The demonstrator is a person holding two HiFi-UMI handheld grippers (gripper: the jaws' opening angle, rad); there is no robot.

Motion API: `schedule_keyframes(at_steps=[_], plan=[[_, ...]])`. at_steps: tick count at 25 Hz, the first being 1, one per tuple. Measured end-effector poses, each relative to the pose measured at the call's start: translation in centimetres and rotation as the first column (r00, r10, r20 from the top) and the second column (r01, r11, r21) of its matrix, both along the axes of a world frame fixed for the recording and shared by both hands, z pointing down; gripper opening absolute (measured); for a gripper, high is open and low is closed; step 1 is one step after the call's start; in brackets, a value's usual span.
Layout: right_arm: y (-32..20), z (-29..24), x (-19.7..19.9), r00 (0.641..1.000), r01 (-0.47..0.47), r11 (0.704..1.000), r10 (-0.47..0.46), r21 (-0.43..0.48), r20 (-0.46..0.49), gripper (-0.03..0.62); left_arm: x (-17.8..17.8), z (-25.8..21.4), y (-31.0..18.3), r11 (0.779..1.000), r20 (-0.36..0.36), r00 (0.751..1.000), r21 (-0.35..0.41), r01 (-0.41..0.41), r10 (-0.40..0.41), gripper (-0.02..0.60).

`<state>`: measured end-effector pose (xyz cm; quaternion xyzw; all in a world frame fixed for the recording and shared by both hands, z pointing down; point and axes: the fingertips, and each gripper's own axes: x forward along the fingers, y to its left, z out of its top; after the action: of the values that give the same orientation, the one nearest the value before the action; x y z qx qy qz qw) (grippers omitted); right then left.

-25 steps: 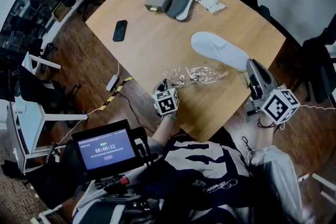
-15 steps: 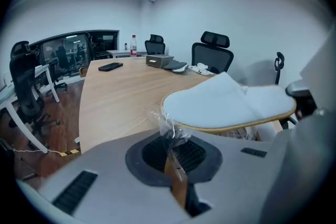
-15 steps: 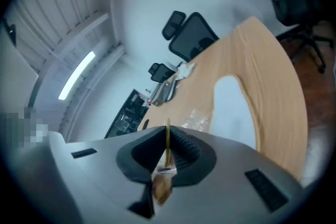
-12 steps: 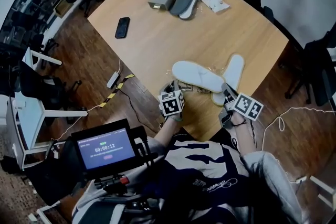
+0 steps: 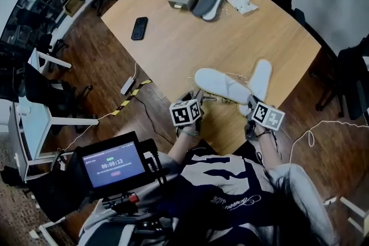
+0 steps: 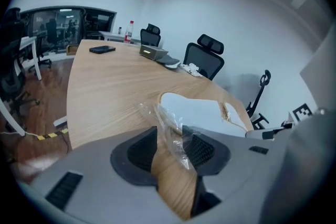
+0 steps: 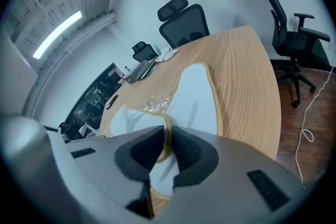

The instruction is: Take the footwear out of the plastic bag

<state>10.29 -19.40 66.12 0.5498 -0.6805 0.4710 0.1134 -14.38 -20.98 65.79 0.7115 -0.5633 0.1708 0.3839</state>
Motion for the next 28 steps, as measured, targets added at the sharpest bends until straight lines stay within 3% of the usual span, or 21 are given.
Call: schedule_keyframes(at_steps=[3, 5, 7, 10, 12, 14, 15, 17, 21, 23, 28], plan=[[-0.2, -0.1, 0.1, 0.999, 0.007, 1.0, -0.007, 0.006, -0.033, 0.048, -1.6, -0.7, 0.6, 0.999, -0.062, 0.997, -0.015, 0.049, -0.05, 0.147], [-0.3, -0.1, -0.1, 0.999, 0.012, 1.0, -0.012, 0.012, -0.048, 0.048, -2.3, -1.0, 0.9, 0.998, -0.117, 0.991, -0.021, 0.056, -0.058, 0.193], [-0.4, -0.1, -0.4, 0.998, 0.017, 1.0, -0.016, 0.016, -0.065, 0.048, -2.5, -1.1, 1.3, 0.998, -0.179, 0.982, -0.03, 0.055, -0.059, 0.193], [-0.5, 0.0, -0.7, 0.995, 0.026, 0.999, -0.024, 0.025, -0.093, 0.049, -1.7, -1.0, 2.4, 0.998, -0.294, 0.956, -0.049, -0.035, 0.019, 0.193], [-0.6, 0.0, -0.8, 0.994, 0.028, 0.999, -0.024, 0.037, -0.11, 0.051, 0.2, -1.0, 4.0, 0.98, -0.417, 0.898, -0.068, -0.186, 0.142, 0.193], [-0.7, -0.1, -0.8, 0.994, 0.016, 0.999, -0.01, 0.049, -0.111, 0.052, 2.5, -1.1, 6.3, 0.938, -0.549, 0.802, -0.089, -0.336, 0.235, 0.193], [-0.8, -0.2, -0.9, 0.995, 0.007, 0.999, -0.001, 0.054, -0.104, 0.052, 3.4, -1.2, 7.5, 0.918, -0.599, 0.759, -0.099, -0.384, 0.253, 0.193], [-0.8, -0.5, -0.9, 0.996, -0.004, 0.998, 0.01, 0.062, -0.089, 0.057, 4.4, -1.2, 9.2, 0.902, -0.654, 0.713, -0.109, -0.419, 0.252, 0.193], [0.0, -2.3, -1.4, 0.996, 0.004, 0.995, 0.005, 0.098, -0.092, 0.16, 4.6, -2.6, 10.5, 0.92, -0.684, 0.684, -0.049, -0.39, 0.254, 0.193], [0.6, -3.8, -1.5, 0.995, -0.019, 0.989, 0.033, 0.144, -0.095, 0.16, 4.2, -3.5, 10.4, 0.926, -0.668, 0.69, -0.003, -0.378, 0.28, 0.192], [3.4, -7.8, -3.9, 0.998, -0.05, 0.966, 0.055, 0.253, -0.012, 0.16, 4.0, -6.1, 10.4, 0.915, -0.598, 0.711, 0.107, -0.388, 0.371, 0.178]])
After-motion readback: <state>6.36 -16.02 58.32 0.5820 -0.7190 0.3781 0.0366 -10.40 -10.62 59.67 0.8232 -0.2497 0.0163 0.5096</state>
